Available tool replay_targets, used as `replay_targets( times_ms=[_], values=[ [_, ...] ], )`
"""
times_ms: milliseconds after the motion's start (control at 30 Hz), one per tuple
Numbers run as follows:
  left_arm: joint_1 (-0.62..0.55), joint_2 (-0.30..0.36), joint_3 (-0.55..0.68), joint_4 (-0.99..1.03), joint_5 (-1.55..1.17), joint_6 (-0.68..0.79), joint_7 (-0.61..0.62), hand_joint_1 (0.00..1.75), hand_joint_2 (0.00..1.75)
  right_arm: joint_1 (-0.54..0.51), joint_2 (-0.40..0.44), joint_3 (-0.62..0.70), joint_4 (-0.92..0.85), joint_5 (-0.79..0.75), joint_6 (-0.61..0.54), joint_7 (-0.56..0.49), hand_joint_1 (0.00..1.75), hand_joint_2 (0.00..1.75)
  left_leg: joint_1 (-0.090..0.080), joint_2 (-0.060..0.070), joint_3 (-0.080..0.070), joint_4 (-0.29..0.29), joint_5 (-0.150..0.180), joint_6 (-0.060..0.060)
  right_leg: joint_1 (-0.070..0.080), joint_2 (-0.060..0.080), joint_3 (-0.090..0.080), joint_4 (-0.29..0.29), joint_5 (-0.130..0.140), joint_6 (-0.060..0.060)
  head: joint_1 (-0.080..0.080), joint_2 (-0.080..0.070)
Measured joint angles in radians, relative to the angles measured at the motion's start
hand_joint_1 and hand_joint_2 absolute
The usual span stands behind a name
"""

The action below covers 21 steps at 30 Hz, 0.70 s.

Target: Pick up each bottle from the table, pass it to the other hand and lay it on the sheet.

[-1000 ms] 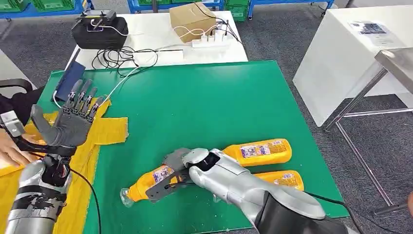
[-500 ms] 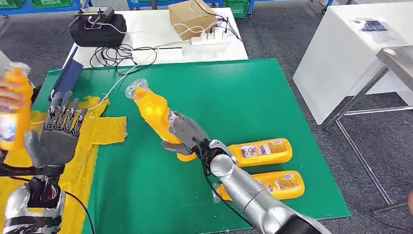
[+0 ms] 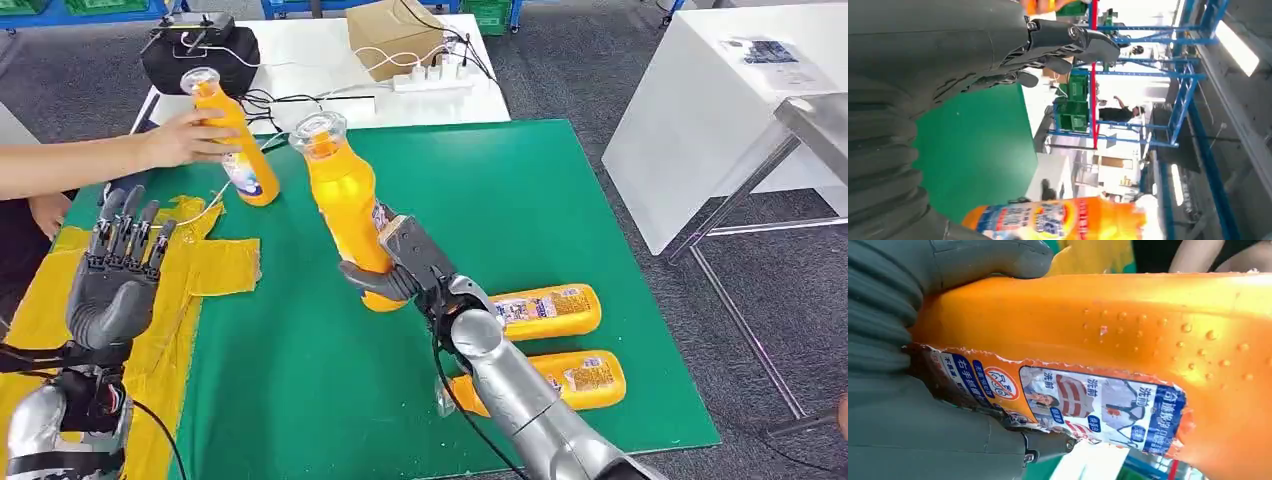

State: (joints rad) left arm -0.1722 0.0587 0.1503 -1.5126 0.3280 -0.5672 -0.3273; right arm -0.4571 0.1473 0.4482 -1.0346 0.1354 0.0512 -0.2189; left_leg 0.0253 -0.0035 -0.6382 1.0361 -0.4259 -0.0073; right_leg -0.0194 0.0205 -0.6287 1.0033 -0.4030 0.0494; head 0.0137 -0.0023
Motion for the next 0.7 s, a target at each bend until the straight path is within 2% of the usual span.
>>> replay_targets(
  times_ms=[233,700],
  values=[
    [0.015,-0.021,-0.083,-0.047,-0.027,-0.016,-0.005,0.00,1.75,-0.017,0.027,0.090,0.008,-0.002,0.164,0.066,1.75,1.75,0.000,0.000,0.000,0.000,0.000,0.000,0.000,0.000,0.000,0.000,0.000,0.000,0.000,0.000],
    [0.016,-0.035,-0.245,-0.068,-0.193,0.056,-0.058,0.00,1.75,-0.073,0.084,0.347,0.044,-0.052,0.201,0.124,1.75,1.75,0.001,0.000,-0.001,0.000,0.000,0.000,0.001,0.000,0.000,0.000,0.000,0.000,0.000,0.000]
  ],
)
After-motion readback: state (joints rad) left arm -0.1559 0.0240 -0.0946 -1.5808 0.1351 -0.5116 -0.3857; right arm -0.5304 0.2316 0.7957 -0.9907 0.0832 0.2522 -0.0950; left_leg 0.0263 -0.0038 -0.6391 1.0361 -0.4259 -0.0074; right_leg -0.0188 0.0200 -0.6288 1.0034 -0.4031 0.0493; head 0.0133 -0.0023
